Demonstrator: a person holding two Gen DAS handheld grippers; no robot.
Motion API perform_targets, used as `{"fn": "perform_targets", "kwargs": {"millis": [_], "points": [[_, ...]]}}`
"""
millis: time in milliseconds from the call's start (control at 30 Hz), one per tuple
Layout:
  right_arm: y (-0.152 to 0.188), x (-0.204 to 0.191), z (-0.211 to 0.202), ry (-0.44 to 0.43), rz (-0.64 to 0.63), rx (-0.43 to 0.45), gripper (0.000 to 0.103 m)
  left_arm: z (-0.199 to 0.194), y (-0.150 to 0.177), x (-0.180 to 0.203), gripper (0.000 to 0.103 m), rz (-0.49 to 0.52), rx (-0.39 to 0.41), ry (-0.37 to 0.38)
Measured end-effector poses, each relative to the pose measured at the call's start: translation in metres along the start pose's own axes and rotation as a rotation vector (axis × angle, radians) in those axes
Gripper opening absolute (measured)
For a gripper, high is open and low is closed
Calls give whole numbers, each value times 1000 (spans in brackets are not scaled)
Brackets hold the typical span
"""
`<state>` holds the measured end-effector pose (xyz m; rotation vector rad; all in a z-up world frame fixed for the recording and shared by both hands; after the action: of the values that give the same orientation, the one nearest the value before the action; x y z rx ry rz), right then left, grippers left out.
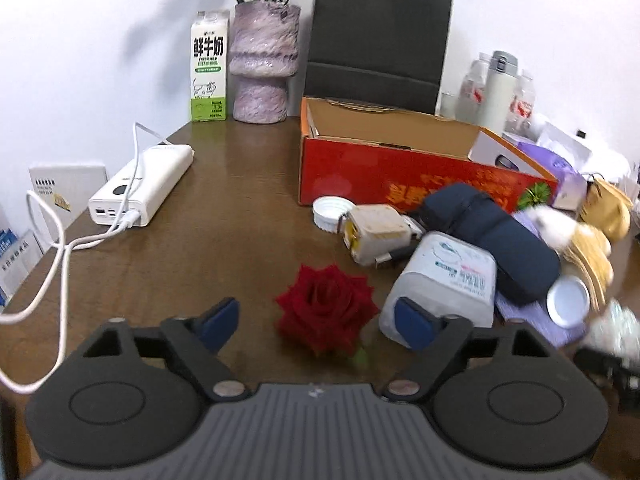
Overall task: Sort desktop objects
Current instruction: 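Grasp the red rose with the left tool while the right tool grasps the plastic-wrapped bundle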
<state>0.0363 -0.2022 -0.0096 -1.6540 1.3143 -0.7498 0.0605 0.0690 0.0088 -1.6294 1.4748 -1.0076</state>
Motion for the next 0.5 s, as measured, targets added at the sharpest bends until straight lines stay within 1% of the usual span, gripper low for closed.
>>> {"fn": "perform_targets", "kwargs": {"millis": [33,67,100,133,167,200,233,300,333,500], "points": [[1,0,2,-4,3,-6,71,3,-3,-3,79,-11,-12,-11],[2,-1,3,-9,2,-10,67,5,-5,-5,79,-21,-12,-11],[3,-2,2,-15,-2,-9,58,7,-6,-5,79,-20,-14,-8],[4,-2,2,-18,-4,-11,52,10,-6,-4,77,-11,-22,-10],[5,-3,2,-17,-8,-11,49,12,-5,-3,66,-3,-29,-13],[4,-4,2,-15,-14,-8,44,13,-4,-1,56,1,-33,-11],[4,-5,1,-15,-21,-8,43,12,-2,0,46,0,-42,-8],[2,-8,-4,-26,-29,4,42,7,0,3,46,-2,-48,-18],[1,-9,-8,-31,-30,13,42,2,1,4,43,0,-46,-22],[-3,-15,-32,-33,-50,57,42,-33,10,11,37,1,-31,-3]]}}
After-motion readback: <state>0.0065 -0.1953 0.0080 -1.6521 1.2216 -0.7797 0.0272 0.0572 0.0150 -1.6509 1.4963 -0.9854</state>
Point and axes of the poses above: each gripper's, at about its wrist camera, not at the fingertips, and z roughly the way its jaws point, x to its right, y to its underside, the point moved 2 cm from there along z, roughly the way its jaws point, and after that the axes turned 10 degrees about x, right-handed, at the moved point
